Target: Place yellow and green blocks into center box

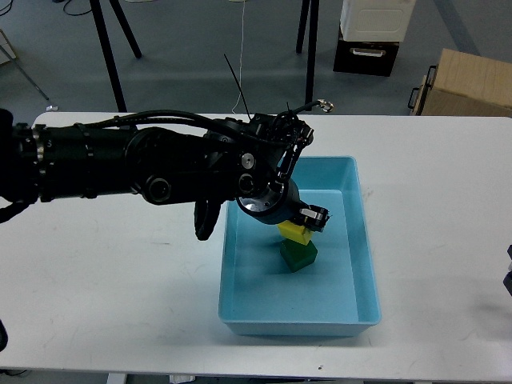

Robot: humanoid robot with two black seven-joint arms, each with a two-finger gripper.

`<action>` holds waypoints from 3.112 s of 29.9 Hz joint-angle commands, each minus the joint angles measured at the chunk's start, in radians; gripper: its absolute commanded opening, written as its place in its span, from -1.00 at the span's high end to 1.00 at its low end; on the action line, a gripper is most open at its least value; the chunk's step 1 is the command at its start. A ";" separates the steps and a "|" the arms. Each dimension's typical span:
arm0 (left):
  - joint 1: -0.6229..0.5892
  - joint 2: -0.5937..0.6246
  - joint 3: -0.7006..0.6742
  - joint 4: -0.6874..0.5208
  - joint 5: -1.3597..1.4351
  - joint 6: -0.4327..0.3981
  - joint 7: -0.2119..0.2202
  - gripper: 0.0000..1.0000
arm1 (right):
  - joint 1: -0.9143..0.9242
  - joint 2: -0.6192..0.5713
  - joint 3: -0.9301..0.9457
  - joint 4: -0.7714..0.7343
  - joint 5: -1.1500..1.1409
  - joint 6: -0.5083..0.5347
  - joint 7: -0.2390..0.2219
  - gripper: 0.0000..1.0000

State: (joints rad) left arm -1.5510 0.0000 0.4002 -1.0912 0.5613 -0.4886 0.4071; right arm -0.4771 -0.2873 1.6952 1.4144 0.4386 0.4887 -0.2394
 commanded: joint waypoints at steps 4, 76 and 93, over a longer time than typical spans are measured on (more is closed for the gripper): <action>0.012 0.000 -0.001 0.016 0.000 0.000 -0.002 0.20 | 0.000 -0.006 0.001 -0.002 0.000 0.000 -0.001 -1.00; 1.611 0.118 -2.023 -0.380 -0.560 0.000 -0.267 -1.00 | 0.035 0.030 -0.037 0.146 -0.015 0.000 0.009 -1.00; 2.019 0.000 -1.937 -0.569 -0.574 0.000 -0.280 -1.00 | -0.094 0.072 -0.046 0.193 -0.023 0.000 0.008 -1.00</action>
State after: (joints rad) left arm 0.4479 0.0002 -1.5616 -1.6532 -0.0115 -0.4887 0.1312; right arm -0.5593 -0.2323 1.6537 1.6005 0.4173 0.4887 -0.2315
